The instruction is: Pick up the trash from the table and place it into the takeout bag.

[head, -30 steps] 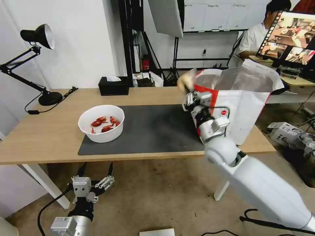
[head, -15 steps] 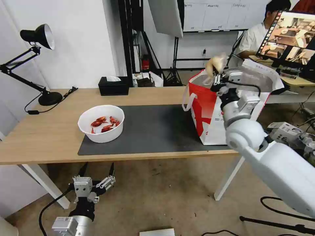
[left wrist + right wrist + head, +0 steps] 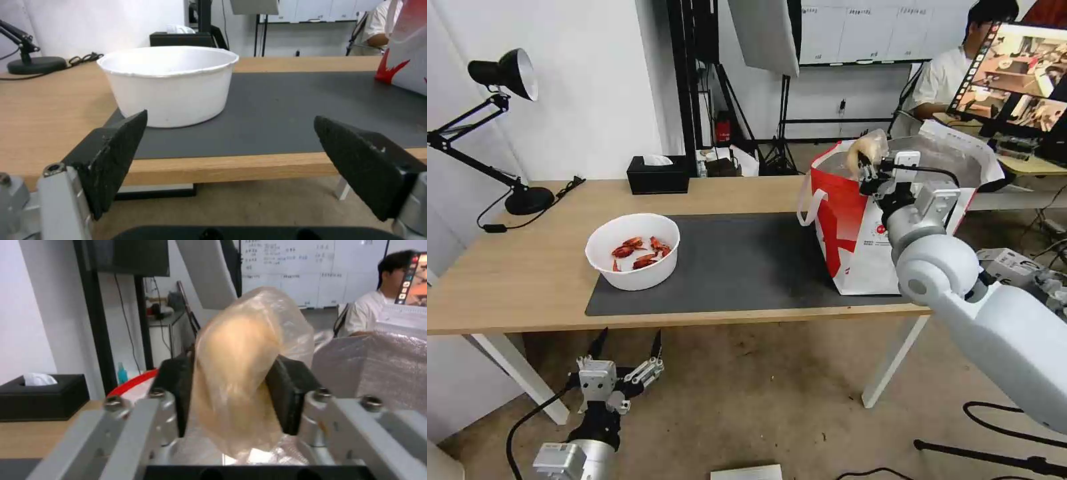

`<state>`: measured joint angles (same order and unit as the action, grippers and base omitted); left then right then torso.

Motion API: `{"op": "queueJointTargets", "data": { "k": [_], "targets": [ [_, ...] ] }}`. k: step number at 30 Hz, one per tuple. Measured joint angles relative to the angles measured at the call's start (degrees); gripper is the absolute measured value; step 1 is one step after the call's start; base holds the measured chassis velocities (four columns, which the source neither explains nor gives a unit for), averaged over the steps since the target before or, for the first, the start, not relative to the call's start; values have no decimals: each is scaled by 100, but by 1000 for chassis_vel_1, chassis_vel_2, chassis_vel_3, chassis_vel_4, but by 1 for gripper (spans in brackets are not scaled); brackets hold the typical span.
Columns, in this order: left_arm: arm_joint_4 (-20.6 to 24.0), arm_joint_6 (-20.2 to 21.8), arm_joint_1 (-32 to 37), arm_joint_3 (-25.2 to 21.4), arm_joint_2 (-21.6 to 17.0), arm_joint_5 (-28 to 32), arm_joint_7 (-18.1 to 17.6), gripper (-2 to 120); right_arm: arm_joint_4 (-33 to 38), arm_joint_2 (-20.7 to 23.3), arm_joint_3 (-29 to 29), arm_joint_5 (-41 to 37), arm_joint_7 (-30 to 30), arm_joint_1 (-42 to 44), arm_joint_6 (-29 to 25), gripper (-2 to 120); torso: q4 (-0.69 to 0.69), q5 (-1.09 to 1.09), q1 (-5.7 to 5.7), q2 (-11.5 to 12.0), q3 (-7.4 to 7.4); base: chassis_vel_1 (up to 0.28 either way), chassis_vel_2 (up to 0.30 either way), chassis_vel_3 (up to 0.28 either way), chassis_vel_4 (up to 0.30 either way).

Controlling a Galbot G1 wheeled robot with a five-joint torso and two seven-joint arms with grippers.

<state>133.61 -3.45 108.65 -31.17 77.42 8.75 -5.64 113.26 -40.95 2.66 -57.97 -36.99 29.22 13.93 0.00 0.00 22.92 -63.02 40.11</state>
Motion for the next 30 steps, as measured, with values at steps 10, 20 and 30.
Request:
{"op": "queueJointTargets", "data": {
  "k": [10, 20, 30],
  "targets": [
    [7, 4, -6, 21, 3, 0, -4, 100, 66, 95, 48, -295, -64, -119, 178, 80, 0, 0, 0, 0, 0, 0, 0, 0, 0],
    [60, 17, -1, 18, -7, 10, -11, 100, 155, 179, 52, -434, -78, -136, 194, 100, 0, 0, 0, 0, 0, 0, 0, 0, 0],
    [112, 18, 19, 18, 22, 11, -17, 100, 719, 352, -587, -96, 533, 689, -461, 100, 1, 0, 0, 0, 0, 0, 0, 0, 0]
  ]
}}
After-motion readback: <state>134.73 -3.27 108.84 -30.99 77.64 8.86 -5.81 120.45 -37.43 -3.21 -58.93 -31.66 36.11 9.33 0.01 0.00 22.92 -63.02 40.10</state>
